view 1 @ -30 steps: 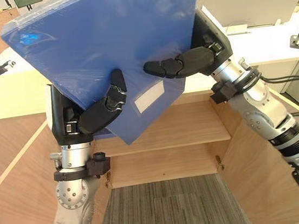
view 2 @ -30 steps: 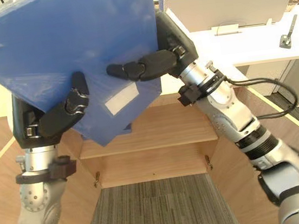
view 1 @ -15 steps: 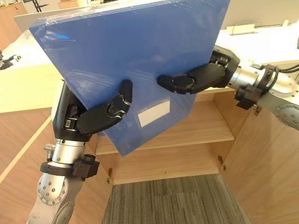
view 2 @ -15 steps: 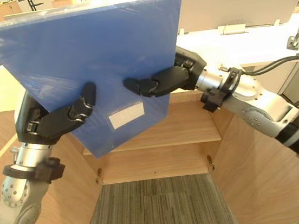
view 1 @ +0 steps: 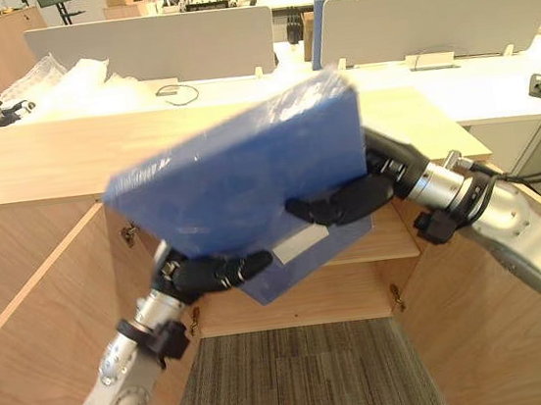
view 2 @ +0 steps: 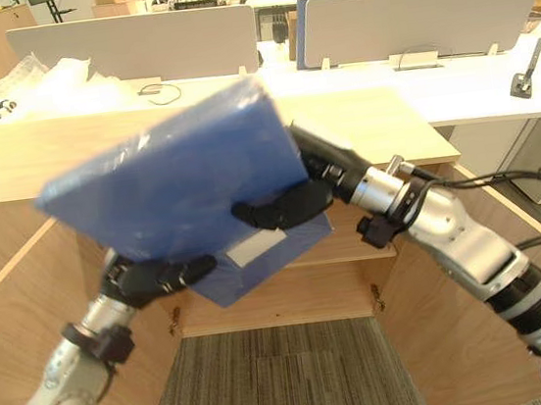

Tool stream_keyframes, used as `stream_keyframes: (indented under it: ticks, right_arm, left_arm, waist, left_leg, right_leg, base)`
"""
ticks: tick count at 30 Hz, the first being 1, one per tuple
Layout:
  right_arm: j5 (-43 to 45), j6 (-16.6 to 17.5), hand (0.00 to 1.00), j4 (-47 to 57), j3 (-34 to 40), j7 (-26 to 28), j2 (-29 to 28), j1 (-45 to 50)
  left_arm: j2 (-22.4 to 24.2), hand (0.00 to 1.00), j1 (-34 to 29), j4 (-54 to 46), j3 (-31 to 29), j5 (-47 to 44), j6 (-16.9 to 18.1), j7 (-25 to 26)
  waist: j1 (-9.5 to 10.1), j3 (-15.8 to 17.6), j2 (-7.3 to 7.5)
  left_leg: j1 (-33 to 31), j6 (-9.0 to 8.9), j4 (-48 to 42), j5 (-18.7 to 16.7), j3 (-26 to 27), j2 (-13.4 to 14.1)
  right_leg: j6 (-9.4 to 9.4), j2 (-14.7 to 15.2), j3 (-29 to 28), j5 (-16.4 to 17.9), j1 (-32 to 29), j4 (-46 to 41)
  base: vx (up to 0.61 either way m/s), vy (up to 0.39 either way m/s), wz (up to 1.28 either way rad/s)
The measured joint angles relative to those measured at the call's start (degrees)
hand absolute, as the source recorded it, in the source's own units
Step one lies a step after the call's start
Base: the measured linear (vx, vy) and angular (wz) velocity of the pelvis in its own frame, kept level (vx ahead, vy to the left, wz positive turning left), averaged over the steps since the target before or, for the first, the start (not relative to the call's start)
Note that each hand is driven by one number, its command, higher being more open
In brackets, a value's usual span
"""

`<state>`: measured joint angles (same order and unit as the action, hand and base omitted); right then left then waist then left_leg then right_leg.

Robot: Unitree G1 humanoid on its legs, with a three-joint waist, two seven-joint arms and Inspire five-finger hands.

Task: Walk over to the cabinet, pick up the folder, carry it to the office cabinet, place the folder inside the office cabinet, then close the office cabinet door

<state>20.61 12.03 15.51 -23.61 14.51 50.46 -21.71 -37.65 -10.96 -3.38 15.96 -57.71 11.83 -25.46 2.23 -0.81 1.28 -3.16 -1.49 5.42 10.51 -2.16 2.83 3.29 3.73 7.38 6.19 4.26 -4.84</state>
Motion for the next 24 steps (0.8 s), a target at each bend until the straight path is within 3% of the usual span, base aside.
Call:
stream_keyframes:
  ticks: [2,7,10,15,18,21,24]
  right_arm:
    - [-7.3,0.05,0.0,-0.23,-1.28,0.74,-3.98,2.87]
    - [-21.19,2.79,0.0,-5.66,-10.19,0.67,-9.38,6.14]
    - [-28.62,2.84,0.0,-12.09,-13.01,0.36,-10.21,6.82]
    - [-38.04,1.77,0.0,-27.77,-14.07,-0.4,-13.09,6.96]
    - [-38.22,-0.04,0.0,-38.49,-10.54,-1.12,-19.38,7.07]
    - [-29.56,-4.98,0.0,-53.2,1.07,-2.81,-30.57,6.67]
    - [-18.02,-7.78,0.0,-64.42,12.4,-7.65,-38.3,3.47]
  left_arm:
    - [-0.05,1.0,-0.12,8.8,5.24,2.54,-1.86,-2.49]
    - [-0.11,1.0,-0.6,28.69,17.59,19.53,-6.33,-2.78]
    - [0.91,1.0,-1.49,35.22,19.56,28.17,-6.99,-2.57]
    - [11.01,1.0,-0.46,45.21,12.02,39.02,-4.98,2.49]
    - [18.61,1.0,0.9,52.33,4.13,46.13,-4.4,7.92]
    - [23.01,1.0,2.51,57.62,-4.24,51.46,-4.45,13.9]
    - [25.07,1.0,2.36,58.84,-8.09,53.11,-4.56,17.39]
  waist:
    - [0.05,-0.04,0.14]
    - [-0.37,0.35,1.24]
    - [-0.23,0.67,1.74]
    - [0.36,1.83,0.45]
    - [0.25,2.95,-0.64]
    - [0.65,4.23,-1.59]
    - [1.17,5.66,-2.44]
  left_leg:
    - [-0.1,-0.19,0.0,-0.13,0.0,0.34]
    - [-0.31,-0.55,-0.01,-0.37,0.16,1.12]
    - [-0.33,-0.6,-0.01,-0.37,0.18,1.4]
    - [-0.5,-0.76,0.0,-0.47,-0.07,1.06]
    - [-1.55,-0.78,-0.01,-0.46,-0.45,0.97]
    - [-2.13,-0.57,-0.04,-0.31,-2.05,0.53]
    - [-2.18,-0.46,-0.08,-0.28,-3.16,-0.11]
  right_leg:
    - [0.02,0.01,-0.04,-0.02,-0.02,0.11]
    - [-0.13,-0.5,-0.35,-0.29,-0.1,0.75]
    - [-0.28,-0.78,-0.42,-0.36,-0.08,0.91]
    - [-0.05,-0.78,-0.06,-0.39,0.53,2.2]
    - [0.03,-0.82,0.4,-0.42,-0.04,2.62]
    - [0.11,-0.7,2.02,-0.37,0.26,2.69]
    - [0.21,-0.42,3.15,-0.15,0.9,2.88]
  base:
    - [0.0,0.0,0.0]
    - [-0.01,-0.007,-0.02]
    - [0.0,0.0,0.0]
    - [-0.01,0.007,0.02]
    - [0.01,-0.001,0.07]
    - [0.05,-0.018,0.25]
    - [0.07,-0.016,0.24]
